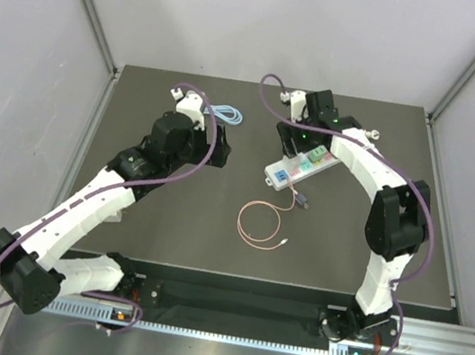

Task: Insert the plug

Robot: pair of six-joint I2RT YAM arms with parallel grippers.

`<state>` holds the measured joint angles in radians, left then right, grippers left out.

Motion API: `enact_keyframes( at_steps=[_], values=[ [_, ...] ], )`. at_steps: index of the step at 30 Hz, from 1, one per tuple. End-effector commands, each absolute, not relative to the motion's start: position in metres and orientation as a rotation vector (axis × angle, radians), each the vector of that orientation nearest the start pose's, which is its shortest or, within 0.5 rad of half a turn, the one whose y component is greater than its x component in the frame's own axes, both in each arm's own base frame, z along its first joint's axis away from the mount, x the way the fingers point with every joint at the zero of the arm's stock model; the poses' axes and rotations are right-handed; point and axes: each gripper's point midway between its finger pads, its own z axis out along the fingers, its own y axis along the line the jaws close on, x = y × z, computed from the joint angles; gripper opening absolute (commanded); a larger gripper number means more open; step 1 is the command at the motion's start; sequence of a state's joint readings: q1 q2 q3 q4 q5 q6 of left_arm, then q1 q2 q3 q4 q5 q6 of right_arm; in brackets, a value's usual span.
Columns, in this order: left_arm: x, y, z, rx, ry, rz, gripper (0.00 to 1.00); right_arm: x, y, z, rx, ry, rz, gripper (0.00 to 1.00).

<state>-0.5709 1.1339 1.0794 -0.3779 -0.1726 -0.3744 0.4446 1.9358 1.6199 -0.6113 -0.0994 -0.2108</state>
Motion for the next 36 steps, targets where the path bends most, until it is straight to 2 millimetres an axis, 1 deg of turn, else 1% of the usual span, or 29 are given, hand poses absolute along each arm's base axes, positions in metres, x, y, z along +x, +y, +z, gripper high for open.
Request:
enact_keyframes(
  at_steps=[1,2,3,5,6,7,8,9,11,12,13,14,15,17,18,20,21,23,24,26,27,29,30,32,36],
  values=[
    [0.306,-0.189,0.291,0.036,1.977,-0.54,0.96,0.435,0.226,0.196,-0.81,2.204,0.266,0.7],
    [0.304,-0.19,0.292,0.034,1.978,-0.553,0.96,0.434,0.225,0.2,-0.805,2.197,0.267,0.73],
    [0.3,-0.189,0.295,0.029,1.982,-0.564,0.96,0.428,0.22,0.202,-0.803,2.196,0.262,0.74],
    [0.296,-0.191,0.297,0.029,1.994,-0.586,0.96,0.418,0.215,0.199,-0.804,2.205,0.253,0.74],
    [0.293,-0.19,0.294,0.031,2.014,-0.582,0.95,0.406,0.206,0.191,-0.791,2.221,0.243,0.73],
    [0.292,-0.19,0.298,0.034,2.015,-0.586,0.95,0.399,0.203,0.185,-0.787,2.227,0.24,0.73],
    [0.291,-0.192,0.297,0.04,2.031,-0.594,0.95,0.391,0.198,0.181,-0.779,2.229,0.238,0.72],
    [0.291,-0.192,0.298,0.032,2.038,-0.601,0.95,0.376,0.191,0.171,-0.773,2.225,0.239,0.7],
    [0.29,-0.198,0.3,-0.022,2.058,-0.665,0.95,0.36,0.186,0.162,-0.8,2.208,0.253,0.68],
    [0.284,-0.208,0.303,-0.005,2.067,-0.752,0.95,0.346,0.184,0.152,-0.828,2.193,0.276,0.68],
    [0.281,-0.215,0.299,-0.032,2.077,-0.82,0.94,0.342,0.181,0.146,-0.872,2.173,0.264,0.67],
    [0.282,-0.223,0.303,-0.036,2.061,-0.878,0.93,0.338,0.18,0.141,-0.894,2.156,0.262,0.66],
    [0.279,-0.229,0.302,-0.029,2.076,-0.94,0.93,0.333,0.176,0.129,-0.947,2.136,0.246,0.66],
    [0.282,-0.234,0.299,-0.062,2.097,-0.992,0.91,0.331,0.175,0.118,-0.997,2.125,0.233,0.65],
    [0.284,-0.232,0.298,-0.077,2.101,-0.999,0.91,0.33,0.176,0.111,-1.027,2.136,0.243,0.65],
    [0.288,-0.228,0.295,-0.09,2.107,-0.986,0.91,0.331,0.174,0.102,-1.058,2.153,0.24,0.64],
    [0.292,-0.223,0.296,-0.105,2.101,-0.978,0.9,0.328,0.173,0.091,-1.094,2.173,0.244,0.63],
    [0.292,-0.222,0.295,-0.106,2.108,-0.997,0.9,0.327,0.172,0.081,-1.119,2.185,0.242,0.61],
    [0.295,-0.217,0.293,-0.119,2.111,-0.995,0.89,0.329,0.172,0.074,-1.128,2.192,0.236,0.57],
    [0.296,-0.217,0.289,-0.123,2.125,-1.016,0.89,0.332,0.175,0.073,-1.128,2.185,0.241,0.54],
    [0.299,-0.214,0.288,-0.141,2.124,-1.02,0.88,0.337,0.177,0.072,-1.124,2.169,0.243,0.52],
    [0.3,-0.215,0.282,-0.145,2.135,-1.058,0.87,0.342,0.181,0.069,-1.124,2.157,0.249,0.51],
    [0.303,-0.212,0.281,-0.159,2.134,-1.066,0.86,0.344,0.182,0.068,-1.127,2.149,0.251,0.5],
    [0.304,-0.214,0.277,-0.163,2.145,-1.106,0.83,0.345,0.182,0.063,-1.138,2.157,0.252,0.5],
    [0.31,-0.207,0.27,-0.185,2.154,-1.106,0.8,0.344,0.181,0.046,-1.157,2.198,0.261,0.49]
  ],
)
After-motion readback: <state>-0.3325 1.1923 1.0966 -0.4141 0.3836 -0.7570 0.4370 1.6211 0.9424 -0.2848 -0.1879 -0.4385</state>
